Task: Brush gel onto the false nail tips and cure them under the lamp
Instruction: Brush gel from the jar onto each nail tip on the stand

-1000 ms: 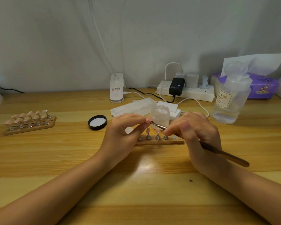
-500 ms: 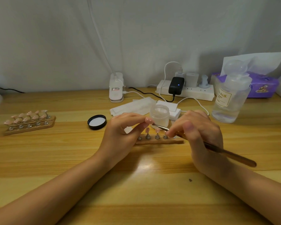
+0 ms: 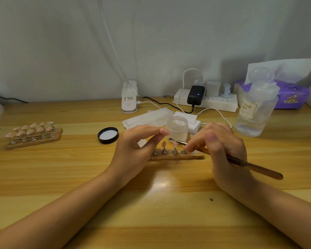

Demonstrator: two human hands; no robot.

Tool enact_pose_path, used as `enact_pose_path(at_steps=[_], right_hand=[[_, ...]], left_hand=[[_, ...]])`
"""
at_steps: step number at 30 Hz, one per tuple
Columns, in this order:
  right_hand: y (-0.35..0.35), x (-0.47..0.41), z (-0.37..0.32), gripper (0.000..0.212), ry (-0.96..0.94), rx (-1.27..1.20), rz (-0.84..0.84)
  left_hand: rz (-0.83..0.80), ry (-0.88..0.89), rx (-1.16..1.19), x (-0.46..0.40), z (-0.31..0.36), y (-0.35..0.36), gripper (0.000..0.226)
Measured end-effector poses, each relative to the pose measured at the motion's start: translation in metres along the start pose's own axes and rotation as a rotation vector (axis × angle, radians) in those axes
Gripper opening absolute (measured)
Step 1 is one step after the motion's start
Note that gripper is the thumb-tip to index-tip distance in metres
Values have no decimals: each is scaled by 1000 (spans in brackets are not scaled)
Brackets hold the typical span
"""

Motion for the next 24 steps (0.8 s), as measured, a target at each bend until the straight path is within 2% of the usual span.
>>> enact_pose_path(at_steps=[7,13,17,21,24], right_hand=[[3,0,1,54,-11,89,-72],[-1,0,1,40,11,11,-15],[1,-3,-2,47,-29,90,-40],[2,-4,-6,32,-99,135,-93],[1,-4,-4,36,-65,139,-77]], left_hand=[[-5,-13,9,0,1,0,32],[-1,-51,32,0,4,0,25],[-7,-77,58,0,8,0,20],[-11,-96,33,0,8,-1,21],[-2,-119,56,0,9,-1,19]])
Point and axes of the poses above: each hand's wrist, its own x-axis away from the middle knuckle, its own y-axis out of the palm, z = x × y, the point moved 1 cm from there along -x, towards the middle knuckle, and after that the axes turned 8 degrees about x, right-handed, at the moved point
